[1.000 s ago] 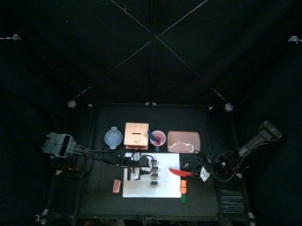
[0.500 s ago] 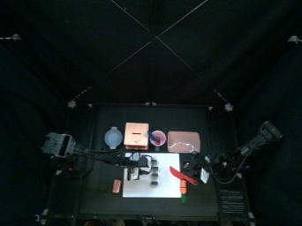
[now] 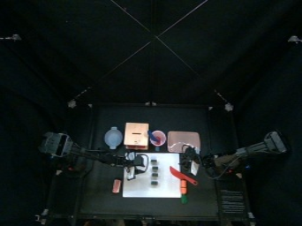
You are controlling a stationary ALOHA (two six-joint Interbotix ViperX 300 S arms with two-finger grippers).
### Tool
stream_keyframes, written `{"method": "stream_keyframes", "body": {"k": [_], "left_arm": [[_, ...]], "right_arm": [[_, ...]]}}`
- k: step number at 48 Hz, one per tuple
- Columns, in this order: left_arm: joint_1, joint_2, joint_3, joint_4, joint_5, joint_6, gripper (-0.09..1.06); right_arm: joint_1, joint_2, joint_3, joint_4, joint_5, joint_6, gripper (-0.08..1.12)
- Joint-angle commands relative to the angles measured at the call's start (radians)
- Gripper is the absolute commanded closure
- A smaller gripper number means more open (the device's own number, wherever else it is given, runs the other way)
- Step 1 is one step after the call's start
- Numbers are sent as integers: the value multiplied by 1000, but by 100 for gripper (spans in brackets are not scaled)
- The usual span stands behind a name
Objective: Place sushi on board then cut the sushi with the knife then place the pieces on the plate
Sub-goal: Place the 4 sushi pieces on the plate
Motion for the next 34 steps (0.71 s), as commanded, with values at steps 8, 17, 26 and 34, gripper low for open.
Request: {"method": "stream_keyframes", "body": {"k": [8,17,26,34], "left_arm": [[12,-81,58,-23,-57,0,21],[21,-100,104,-41,-101,0,21],[32,-100,135,-44,-110,0,21],[48,-100,147,-43,-110,5,21]], "right_arm": [[-104,166,-75,-25,-149,-29,31],[-129,273,-123,-57,-198,-29,31],[-170,387,-176,-74,-270,-29,31],[-199,485,-221,-110,-333,-29,31]]}}
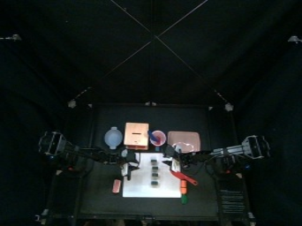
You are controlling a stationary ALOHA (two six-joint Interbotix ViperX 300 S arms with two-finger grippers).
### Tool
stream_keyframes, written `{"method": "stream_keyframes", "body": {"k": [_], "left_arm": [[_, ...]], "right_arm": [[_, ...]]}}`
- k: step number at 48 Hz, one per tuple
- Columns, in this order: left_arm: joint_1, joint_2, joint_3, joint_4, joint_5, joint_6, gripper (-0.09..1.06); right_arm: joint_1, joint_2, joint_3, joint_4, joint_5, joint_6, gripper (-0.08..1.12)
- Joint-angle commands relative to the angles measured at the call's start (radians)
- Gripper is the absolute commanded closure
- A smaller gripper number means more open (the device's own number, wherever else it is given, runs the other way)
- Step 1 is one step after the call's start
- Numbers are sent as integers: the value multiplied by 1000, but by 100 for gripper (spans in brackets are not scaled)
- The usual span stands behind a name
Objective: Place sushi on board then cut the sushi with the knife then place the pieces on the plate
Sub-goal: Place the 4 sushi pieces on the plate
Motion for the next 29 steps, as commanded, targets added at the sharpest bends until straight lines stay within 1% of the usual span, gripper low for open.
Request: {"method": "stream_keyframes", "body": {"k": [1,8,22,29], "left_arm": [[14,-15,-3,2,-8,3,21],[20,-15,9,2,-9,5,21],[25,-17,31,2,-9,5,21],[25,-17,34,2,-9,5,21]], "right_arm": [[-20,46,-52,-21,-52,-2,31],[-34,107,-87,-40,-101,-2,30],[-64,201,-133,-35,-112,0,29],[-78,210,-140,-21,-120,0,23]]}}
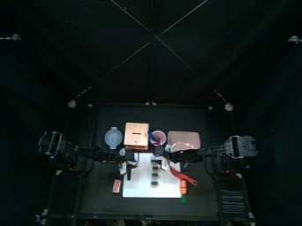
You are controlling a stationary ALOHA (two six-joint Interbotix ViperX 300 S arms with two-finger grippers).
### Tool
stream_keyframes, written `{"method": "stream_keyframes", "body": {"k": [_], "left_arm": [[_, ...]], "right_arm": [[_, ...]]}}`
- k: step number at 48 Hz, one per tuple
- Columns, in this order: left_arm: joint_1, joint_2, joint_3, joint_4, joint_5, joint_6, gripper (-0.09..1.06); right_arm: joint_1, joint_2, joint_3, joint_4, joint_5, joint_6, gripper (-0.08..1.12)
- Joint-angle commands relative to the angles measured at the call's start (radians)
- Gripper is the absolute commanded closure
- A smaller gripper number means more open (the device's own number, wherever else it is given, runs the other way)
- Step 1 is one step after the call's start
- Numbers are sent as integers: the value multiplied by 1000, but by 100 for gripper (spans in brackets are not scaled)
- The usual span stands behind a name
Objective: Place sushi on board then cut the sushi with the knife then place the pieces on the plate
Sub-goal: Place the 4 sushi pieces on the plate
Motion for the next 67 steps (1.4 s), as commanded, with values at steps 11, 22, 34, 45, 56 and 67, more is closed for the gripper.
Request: {"method": "stream_keyframes", "body": {"k": [11,22,34,45,56,67], "left_arm": [[5,-15,0,2,-8,0,21],[6,-17,6,2,-8,0,21],[8,-17,14,0,-8,-2,21],[8,-17,14,0,-8,-2,21],[8,-15,14,-2,-6,-2,21],[8,-17,14,-3,-8,-3,21]], "right_arm": [[-8,9,-35,14,-14,-2,13],[3,46,-61,2,-11,-2,13],[11,81,-72,6,-9,-2,13],[11,103,-72,11,8,-2,26],[14,107,-71,23,15,-2,41],[14,-9,-37,63,103,-2,41]]}}
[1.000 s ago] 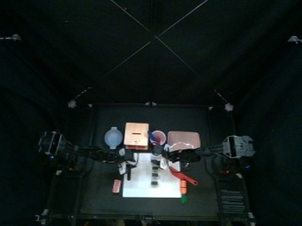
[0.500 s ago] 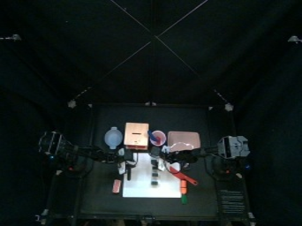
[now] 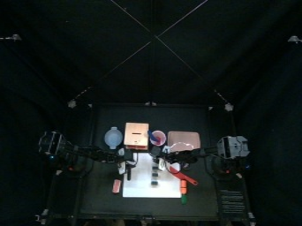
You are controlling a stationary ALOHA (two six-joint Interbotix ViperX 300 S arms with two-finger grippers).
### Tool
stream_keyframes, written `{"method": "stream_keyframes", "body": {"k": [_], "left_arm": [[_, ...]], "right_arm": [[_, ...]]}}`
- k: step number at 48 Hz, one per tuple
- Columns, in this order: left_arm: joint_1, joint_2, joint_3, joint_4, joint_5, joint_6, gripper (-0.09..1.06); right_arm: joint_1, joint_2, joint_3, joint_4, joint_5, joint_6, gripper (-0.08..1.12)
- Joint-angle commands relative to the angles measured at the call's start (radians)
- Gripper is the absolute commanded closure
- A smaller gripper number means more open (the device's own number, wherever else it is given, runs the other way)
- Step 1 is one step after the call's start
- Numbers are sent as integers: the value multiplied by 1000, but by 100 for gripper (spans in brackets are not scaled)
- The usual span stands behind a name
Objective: Place sushi on board then cut the sushi with the knife then place the pieces on the plate
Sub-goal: Place the 4 sushi pieces on the plate
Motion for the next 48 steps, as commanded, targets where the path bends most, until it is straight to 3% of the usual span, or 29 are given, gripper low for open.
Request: {"method": "stream_keyframes", "body": {"k": [1,23,48], "left_arm": [[3,-17,-9,-2,-8,0,21],[3,-15,-12,-3,-8,0,21],[6,-11,-9,-3,-8,0,21]], "right_arm": [[0,-114,11,26,48,0,41],[-8,-365,124,130,319,0,41],[-279,-284,195,146,196,-2,39]]}}
